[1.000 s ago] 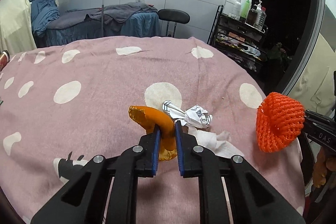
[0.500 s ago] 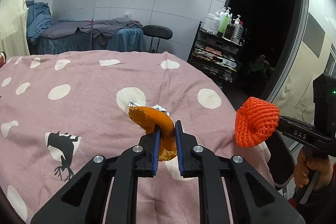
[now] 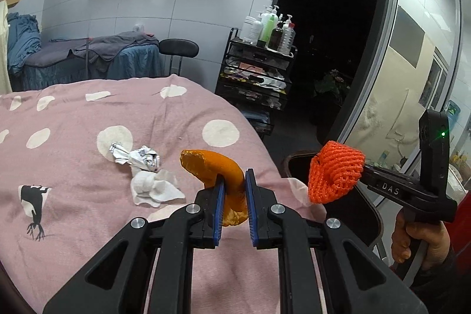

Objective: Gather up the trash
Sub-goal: 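Lift both held items and carry them over the black bin, then open the right tool over the bin to drop the orange foam net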

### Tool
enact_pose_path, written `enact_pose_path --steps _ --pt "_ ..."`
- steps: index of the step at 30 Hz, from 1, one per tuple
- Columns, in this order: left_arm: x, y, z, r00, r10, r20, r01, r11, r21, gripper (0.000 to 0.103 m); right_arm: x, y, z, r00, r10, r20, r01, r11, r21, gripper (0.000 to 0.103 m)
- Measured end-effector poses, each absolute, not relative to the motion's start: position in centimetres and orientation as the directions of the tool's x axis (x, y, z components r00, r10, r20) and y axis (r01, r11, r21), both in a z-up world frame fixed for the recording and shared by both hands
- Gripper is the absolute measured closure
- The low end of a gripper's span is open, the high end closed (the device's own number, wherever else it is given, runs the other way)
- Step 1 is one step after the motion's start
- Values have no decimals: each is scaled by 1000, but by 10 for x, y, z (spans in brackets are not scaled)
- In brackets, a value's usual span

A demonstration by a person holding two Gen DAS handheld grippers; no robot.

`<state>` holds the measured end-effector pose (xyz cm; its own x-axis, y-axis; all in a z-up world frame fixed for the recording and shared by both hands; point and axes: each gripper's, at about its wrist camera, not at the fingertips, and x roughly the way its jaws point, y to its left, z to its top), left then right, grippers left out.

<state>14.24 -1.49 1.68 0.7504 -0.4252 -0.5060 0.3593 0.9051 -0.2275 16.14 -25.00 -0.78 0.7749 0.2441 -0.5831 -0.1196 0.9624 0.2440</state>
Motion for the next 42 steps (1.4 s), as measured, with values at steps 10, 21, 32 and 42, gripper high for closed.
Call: enact_pose_path --steps 10,21,32,42 --pt "136 -53 18 721 -479 -501 423 877 -229 89 151 -315 -31 769 90 -632 58 976 209 92" --pt "131 -81 21 693 -518 -501 475 851 -224 89 180 -348 -77 641 -47 -766 175 981 86 92" --pt "128 -103 23 667 -548 -505 519 828 -214 89 191 -355 -130 443 -164 -882 174 980 -95 49" --pt "128 -120 22 637 -574 -515 554 805 -212 89 173 -350 -123 465 -188 -865 171 978 -121 22"
